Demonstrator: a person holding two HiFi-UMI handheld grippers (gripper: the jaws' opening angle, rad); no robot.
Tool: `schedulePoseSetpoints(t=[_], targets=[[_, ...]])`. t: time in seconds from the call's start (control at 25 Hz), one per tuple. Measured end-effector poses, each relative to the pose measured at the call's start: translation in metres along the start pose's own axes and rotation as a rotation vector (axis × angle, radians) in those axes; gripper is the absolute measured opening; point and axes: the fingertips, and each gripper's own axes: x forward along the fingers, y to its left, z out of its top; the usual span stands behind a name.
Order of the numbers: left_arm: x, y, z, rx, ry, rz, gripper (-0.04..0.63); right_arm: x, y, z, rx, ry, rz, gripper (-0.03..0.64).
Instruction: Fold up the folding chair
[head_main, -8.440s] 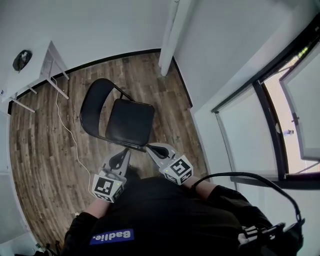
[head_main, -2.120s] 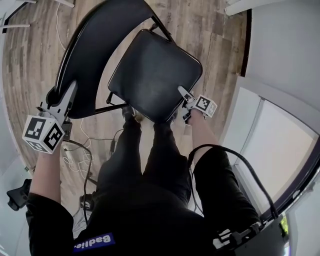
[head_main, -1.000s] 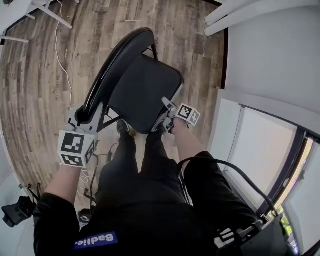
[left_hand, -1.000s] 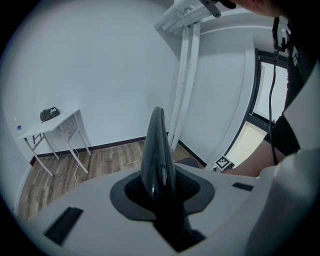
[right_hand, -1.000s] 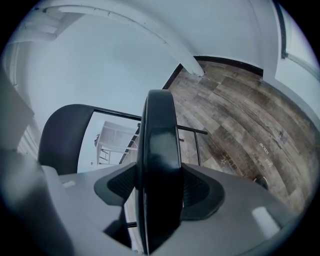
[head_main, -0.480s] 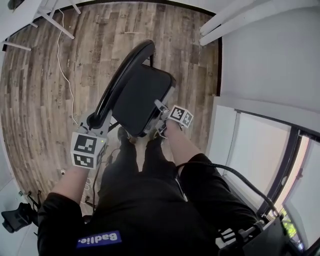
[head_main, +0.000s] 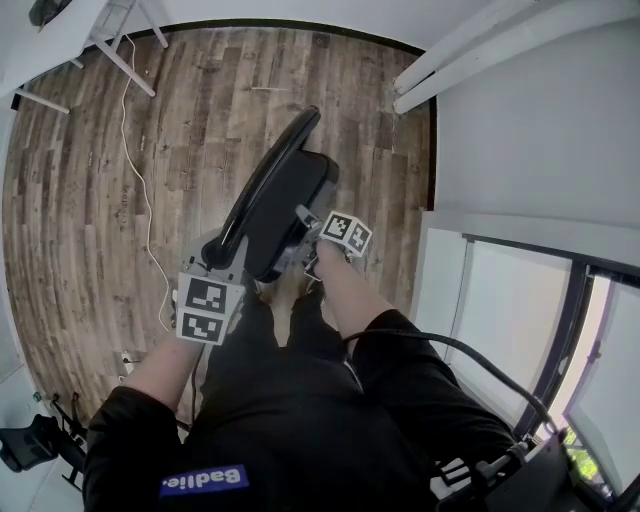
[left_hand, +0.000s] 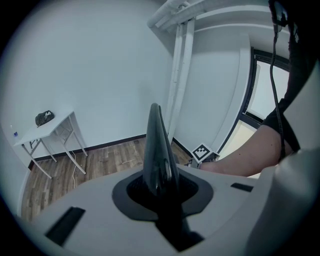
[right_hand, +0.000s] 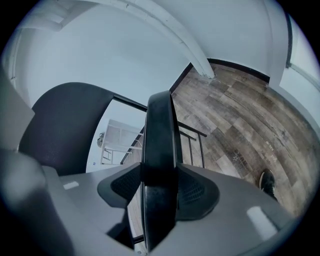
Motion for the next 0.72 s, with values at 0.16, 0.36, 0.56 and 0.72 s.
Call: schedulePoseSetpoints(t=[0.16, 0.36, 0.56, 0.72], targets=[[-0.005, -0.01, 0.003, 0.007, 0.004, 0.001, 0.065, 0.006, 0.022, -0.003, -0.012, 0.002, -0.033, 0.191], [-0.006, -0.015, 0.005, 0.018, 0.002, 0.016, 0.067, 0.015, 0.037, -0.004, -0.036, 0.014, -0.133, 0.19], [-0.008, -0.011, 0.005, 0.022, 0.002, 0.015, 0.067, 0.02, 0.048, -0.008, -0.036, 0.009, -0.14, 0.19], [-0.007, -0.013, 0.007, 0.016, 0.003, 0.015, 0.069, 0.026, 0.057, -0.006, -0.056, 0.018, -0.14, 0.19]])
